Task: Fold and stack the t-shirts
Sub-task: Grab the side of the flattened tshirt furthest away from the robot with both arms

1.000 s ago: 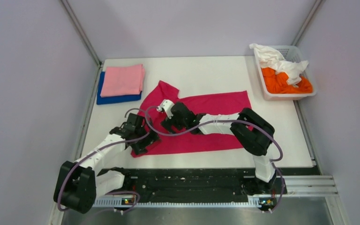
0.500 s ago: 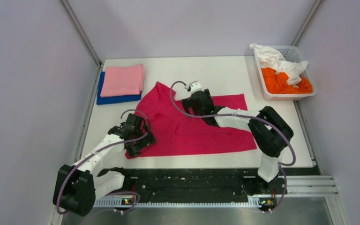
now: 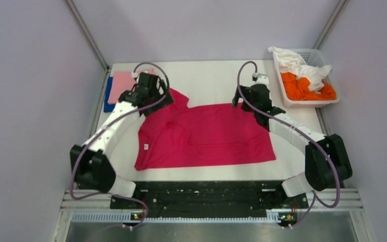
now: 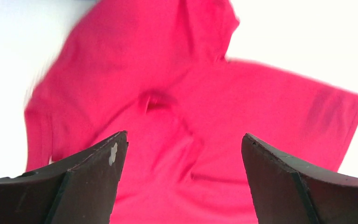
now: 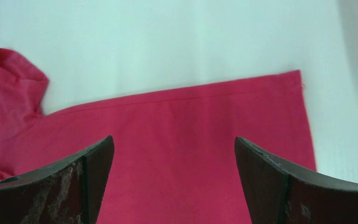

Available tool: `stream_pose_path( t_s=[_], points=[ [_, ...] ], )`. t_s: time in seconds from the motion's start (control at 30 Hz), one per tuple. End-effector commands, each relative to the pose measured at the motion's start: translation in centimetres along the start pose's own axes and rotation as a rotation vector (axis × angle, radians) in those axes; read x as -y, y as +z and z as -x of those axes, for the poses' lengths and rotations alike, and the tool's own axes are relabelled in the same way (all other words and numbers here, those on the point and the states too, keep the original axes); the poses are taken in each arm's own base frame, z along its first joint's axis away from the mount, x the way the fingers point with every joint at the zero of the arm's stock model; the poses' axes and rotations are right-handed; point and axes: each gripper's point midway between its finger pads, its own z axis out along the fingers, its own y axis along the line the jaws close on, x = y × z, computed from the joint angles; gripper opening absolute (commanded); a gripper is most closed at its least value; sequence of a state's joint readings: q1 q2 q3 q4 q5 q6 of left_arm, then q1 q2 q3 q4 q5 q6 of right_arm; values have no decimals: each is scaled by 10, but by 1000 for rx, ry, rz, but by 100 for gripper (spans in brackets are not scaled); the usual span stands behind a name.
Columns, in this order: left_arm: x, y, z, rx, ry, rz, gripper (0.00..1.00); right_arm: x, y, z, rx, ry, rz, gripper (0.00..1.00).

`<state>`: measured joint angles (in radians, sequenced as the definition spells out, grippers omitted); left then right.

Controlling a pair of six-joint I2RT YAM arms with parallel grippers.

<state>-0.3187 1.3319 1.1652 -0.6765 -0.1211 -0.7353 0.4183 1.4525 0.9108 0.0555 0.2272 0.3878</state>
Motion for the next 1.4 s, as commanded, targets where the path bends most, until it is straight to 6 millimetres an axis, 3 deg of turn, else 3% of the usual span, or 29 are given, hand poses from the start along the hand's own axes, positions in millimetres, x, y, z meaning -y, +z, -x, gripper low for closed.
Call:
stream_pose_path(
  t_s=[0.0,0.1,0.13,0.3,0.5,0.7,0.83,0.93,1.03,1.13,1.37],
  points=[
    [24,48,58,46,92,112,94,31,2,11,-33,94,-45,98],
    [22,100,88,53,166,287,90,59,18,15,-47,112,-105,97],
    [32,108,110,90,181,297,89,65,24,20,-47,110,-118,97],
    [36,174,135,91,254,376,84,94,61,22,-120,138,-180,93],
    [29,219,131,109,249,347,80,109,103,14,-196,97,-206,87],
    [34,251,117,81,219,303,71,126,122,9,-203,82,-281,87],
    [28,261,102,42,200,316,67,129,127,3,-213,74,-291,87],
    [18,265,92,12,193,347,56,132,128,-1,-219,75,-300,86],
    [15,266,84,-20,194,355,34,136,127,-3,-219,75,-320,86],
    [13,260,84,-27,187,365,3,139,128,-2,-214,77,-330,84],
    [28,225,97,-2,175,317,0,133,139,-25,-298,87,-282,62]
  ],
)
